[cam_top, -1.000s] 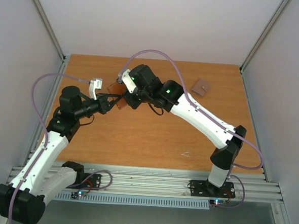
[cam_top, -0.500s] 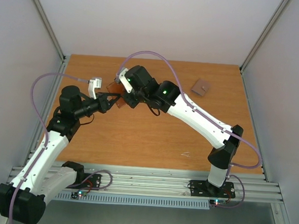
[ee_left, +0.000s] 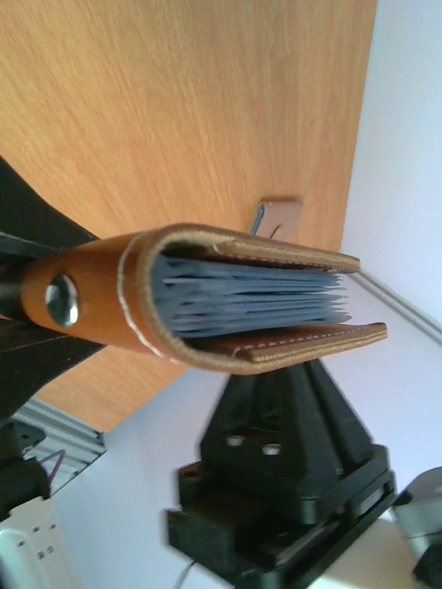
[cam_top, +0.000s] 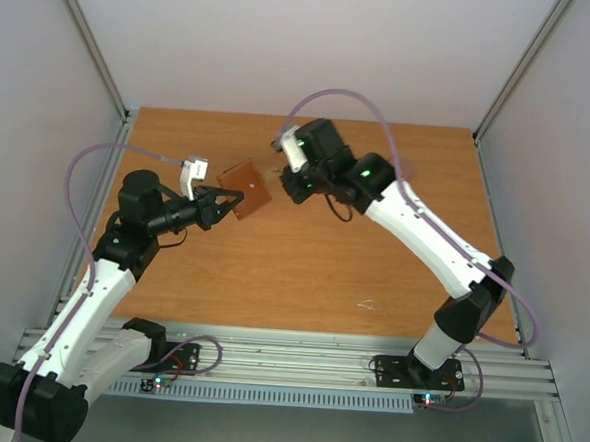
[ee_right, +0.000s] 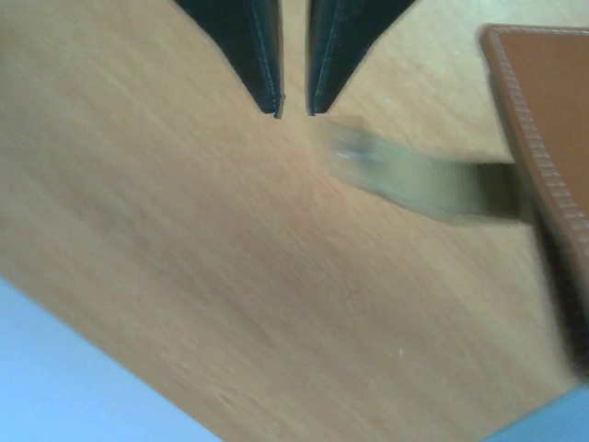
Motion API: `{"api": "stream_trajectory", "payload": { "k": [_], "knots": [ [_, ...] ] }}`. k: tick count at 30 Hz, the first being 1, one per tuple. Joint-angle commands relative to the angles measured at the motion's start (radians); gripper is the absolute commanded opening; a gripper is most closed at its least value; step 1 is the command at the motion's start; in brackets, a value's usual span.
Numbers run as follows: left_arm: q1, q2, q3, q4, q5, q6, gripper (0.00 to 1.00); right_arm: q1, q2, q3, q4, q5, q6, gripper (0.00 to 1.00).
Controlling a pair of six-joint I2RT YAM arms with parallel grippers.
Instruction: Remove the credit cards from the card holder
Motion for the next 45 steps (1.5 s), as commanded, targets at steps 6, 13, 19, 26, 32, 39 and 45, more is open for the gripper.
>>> {"api": "stream_trajectory", "payload": {
  "k": [6, 13, 19, 26, 32, 39, 45],
  "knots": [
    [0.005, -0.023, 0.098, -0.095, 0.269, 0.333, 0.00, -0.196, -0.216, -0.096, -0.079, -0.661, -0.064, 0.69],
    [0.004, -0.008, 0.230, -0.403, 0.414, 0.669, 0.00, -0.197, -0.242, -0.073, -0.034, -0.892, -0.047, 0.82],
    [0.004, -0.045, 0.177, -0.251, 0.537, 0.668, 0.00, -0.195, -0.211, -0.024, -0.109, -0.985, -0.101, 0.76],
    [0.004, -0.034, 0.152, -0.128, 0.533, 0.524, 0.00, -0.170, -0.194, -0.014, -0.145, -1.019, -0.133, 0.65],
    [0.004, -0.040, 0.145, -0.128, 0.539, 0.519, 0.00, -0.151, -0.161, 0.015, -0.148, -1.012, -0.139, 0.52],
    [0.004, -0.043, 0.135, -0.128, 0.545, 0.520, 0.00, -0.118, -0.114, 0.088, -0.184, -1.067, -0.156, 0.50],
    [0.004, -0.042, 0.130, -0.119, 0.530, 0.507, 0.00, -0.087, -0.069, 0.161, -0.353, -1.108, -0.234, 0.65]
  ]
}}
